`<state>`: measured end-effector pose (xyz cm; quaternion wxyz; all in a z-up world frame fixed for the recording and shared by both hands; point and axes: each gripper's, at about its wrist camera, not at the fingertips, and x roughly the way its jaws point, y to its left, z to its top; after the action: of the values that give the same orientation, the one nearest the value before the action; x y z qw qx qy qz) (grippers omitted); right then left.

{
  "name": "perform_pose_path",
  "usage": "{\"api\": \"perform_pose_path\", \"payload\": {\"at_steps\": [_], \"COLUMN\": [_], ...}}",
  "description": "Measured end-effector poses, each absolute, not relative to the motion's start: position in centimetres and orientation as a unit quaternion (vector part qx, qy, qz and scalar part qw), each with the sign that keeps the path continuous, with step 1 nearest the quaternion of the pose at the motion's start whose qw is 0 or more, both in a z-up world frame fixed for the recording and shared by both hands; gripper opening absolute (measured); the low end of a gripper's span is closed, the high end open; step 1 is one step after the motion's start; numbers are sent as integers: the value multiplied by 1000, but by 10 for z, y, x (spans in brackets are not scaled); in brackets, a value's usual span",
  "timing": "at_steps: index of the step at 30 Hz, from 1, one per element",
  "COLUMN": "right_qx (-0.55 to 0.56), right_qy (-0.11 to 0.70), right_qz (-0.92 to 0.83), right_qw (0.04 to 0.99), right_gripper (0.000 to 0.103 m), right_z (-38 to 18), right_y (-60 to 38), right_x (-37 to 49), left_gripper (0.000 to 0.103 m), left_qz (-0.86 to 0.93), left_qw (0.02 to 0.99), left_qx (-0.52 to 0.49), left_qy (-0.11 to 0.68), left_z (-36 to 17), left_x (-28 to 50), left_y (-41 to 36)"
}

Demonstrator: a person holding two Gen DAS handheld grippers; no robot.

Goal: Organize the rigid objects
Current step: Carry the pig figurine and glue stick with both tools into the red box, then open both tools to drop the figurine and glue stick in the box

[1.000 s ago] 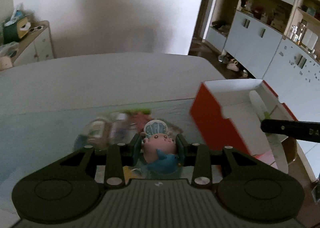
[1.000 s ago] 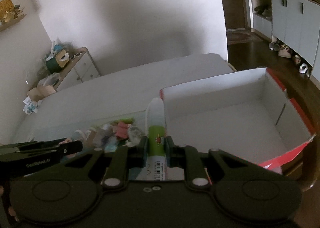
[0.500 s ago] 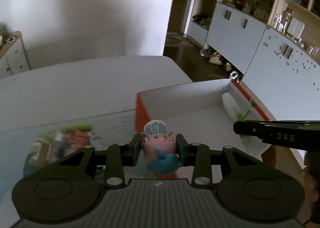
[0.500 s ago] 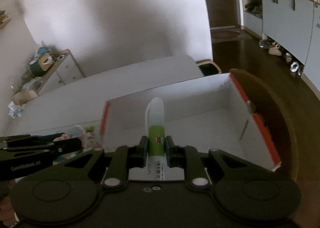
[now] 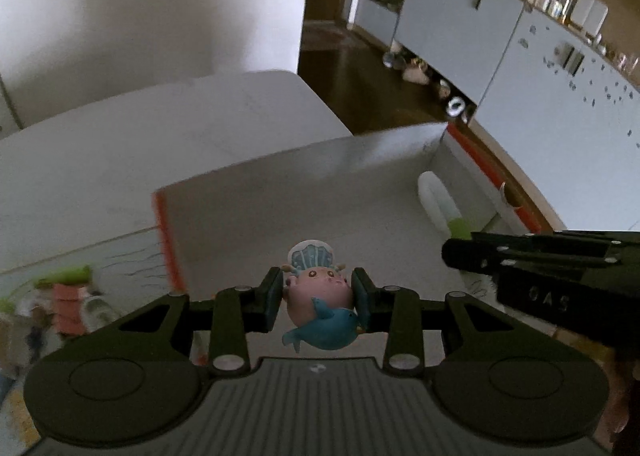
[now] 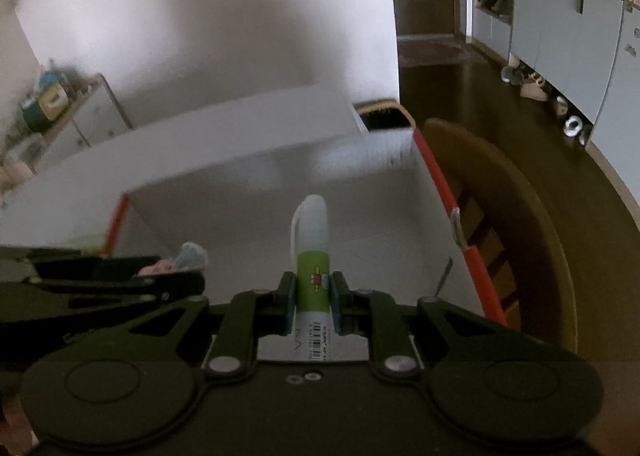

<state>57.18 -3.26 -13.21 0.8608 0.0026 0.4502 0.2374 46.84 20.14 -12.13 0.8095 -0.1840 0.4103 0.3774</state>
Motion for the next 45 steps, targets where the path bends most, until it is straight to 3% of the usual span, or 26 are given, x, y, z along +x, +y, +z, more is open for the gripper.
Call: {"api": "perform_pose_path", "payload": {"at_steps": [10,24,45], "right_qx": [-51,-79,-55], "right_qy": [502,538,518], "right_qz": [234,231,240], "right_qw": [831,807,819], "right_gripper": [16,16,34], "right_z": [-168,-174,-153], "right_y": [-25,-13,-33], "right_x": [588,591,581], "left_gripper": [37,37,37], "left_qz": [364,364,377], "left_qw": [790,755,745], "left_qx": [-192,-243,-243], "left_qy": [454,487,493], "left_z": [-161,-190,-185], "left_x": [512,522,524], "left_y": [229,250,245]}}
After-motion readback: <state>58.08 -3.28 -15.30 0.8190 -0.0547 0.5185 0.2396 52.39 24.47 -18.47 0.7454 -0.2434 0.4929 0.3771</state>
